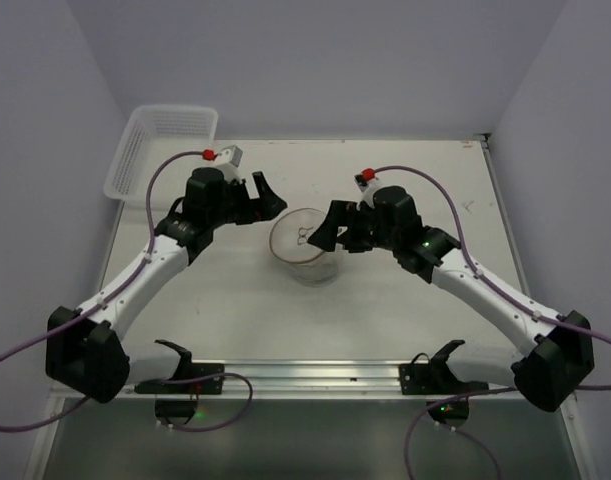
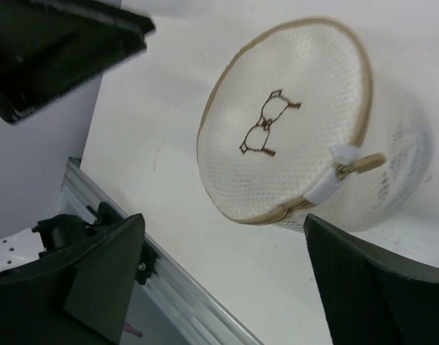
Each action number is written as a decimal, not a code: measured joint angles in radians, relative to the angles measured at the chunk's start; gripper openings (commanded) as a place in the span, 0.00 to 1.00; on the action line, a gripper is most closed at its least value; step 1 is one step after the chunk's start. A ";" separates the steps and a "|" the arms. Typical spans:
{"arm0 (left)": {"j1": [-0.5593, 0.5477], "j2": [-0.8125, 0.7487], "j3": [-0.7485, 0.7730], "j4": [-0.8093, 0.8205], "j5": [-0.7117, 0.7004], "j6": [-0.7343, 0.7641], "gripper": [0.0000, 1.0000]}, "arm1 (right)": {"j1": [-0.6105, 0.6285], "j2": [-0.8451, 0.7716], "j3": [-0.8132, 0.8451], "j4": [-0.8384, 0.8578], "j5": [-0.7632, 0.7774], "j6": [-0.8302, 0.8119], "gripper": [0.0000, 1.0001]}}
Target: Unzip the laundry bag and remove the bra
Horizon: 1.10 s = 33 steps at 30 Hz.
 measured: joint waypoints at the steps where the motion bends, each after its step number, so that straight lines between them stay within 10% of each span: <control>1: 0.000 -0.049 -0.041 -0.014 -0.005 -0.033 1.00 | -0.016 -0.039 0.015 -0.029 0.009 -0.042 0.99; 17: -0.105 -0.120 -0.391 0.101 0.020 -0.405 0.82 | -0.227 -0.098 0.060 -0.138 -0.067 -0.403 0.82; 24: -0.114 -0.076 -0.391 0.158 0.004 -0.431 0.18 | -0.227 -0.002 0.060 -0.111 -0.145 -0.467 0.81; 33: -0.093 -0.076 -0.334 0.092 -0.019 -0.291 0.00 | -0.227 0.026 0.012 -0.053 -0.285 -0.509 0.75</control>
